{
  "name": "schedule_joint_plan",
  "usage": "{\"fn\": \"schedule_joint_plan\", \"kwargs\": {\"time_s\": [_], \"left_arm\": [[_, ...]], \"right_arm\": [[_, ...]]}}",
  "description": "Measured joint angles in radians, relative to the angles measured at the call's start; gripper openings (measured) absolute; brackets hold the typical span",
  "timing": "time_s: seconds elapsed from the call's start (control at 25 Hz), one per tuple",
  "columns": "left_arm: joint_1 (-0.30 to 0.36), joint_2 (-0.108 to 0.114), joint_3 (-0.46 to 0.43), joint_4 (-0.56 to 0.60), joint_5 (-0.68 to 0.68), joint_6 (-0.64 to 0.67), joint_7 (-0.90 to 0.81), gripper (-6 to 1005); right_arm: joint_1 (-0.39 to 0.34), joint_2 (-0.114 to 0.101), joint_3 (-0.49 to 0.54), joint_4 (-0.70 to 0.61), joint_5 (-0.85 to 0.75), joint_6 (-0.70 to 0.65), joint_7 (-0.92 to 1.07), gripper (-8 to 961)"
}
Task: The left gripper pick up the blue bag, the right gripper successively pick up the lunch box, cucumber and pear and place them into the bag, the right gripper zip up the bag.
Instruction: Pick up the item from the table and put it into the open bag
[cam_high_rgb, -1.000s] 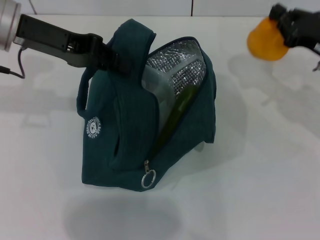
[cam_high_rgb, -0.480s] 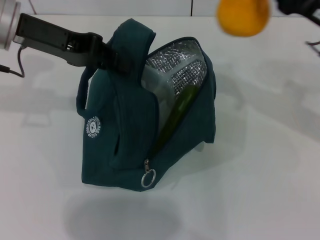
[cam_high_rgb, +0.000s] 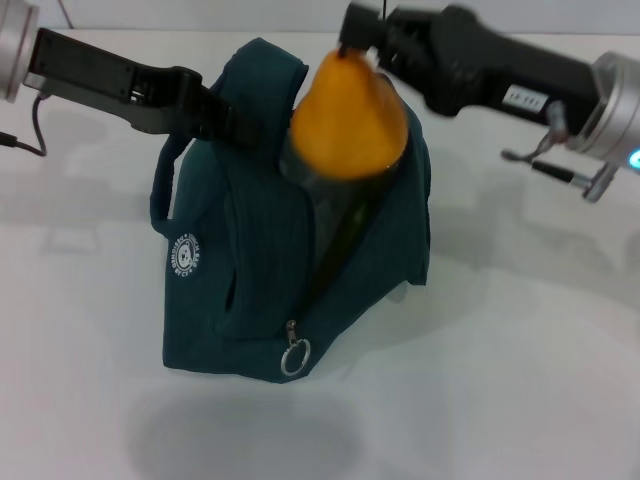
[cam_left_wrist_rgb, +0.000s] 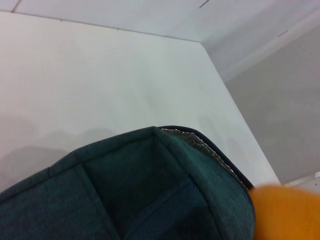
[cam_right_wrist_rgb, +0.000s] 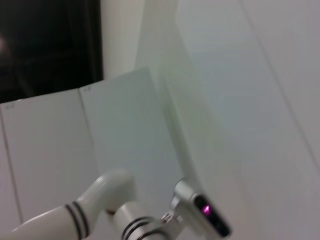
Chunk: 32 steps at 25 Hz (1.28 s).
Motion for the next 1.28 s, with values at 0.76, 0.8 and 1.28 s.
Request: {"fn": "schedule_joint_plan", "kwargs": {"time_s": [0.76, 0.8, 1.28], "left_arm": [[0.002, 0.001, -0.004, 0.000, 0.000, -0.001, 0.001, 44], [0.002, 0.001, -0.004, 0.000, 0.000, -0.001, 0.001, 44], [0.003, 0.001, -0.003, 0.000, -0.001, 0.001, -0.001, 44]], "right_arm": [[-0.054, 0.001, -0.140, 0.012, 0.001, -0.024, 0.019, 36], [-0.059, 0.001, -0.150, 0.012, 0.002, -0.024, 0.019, 37], [-0.079, 0.002, -0.176, 0.013, 0.002, -0.030, 0.025, 39]]}}
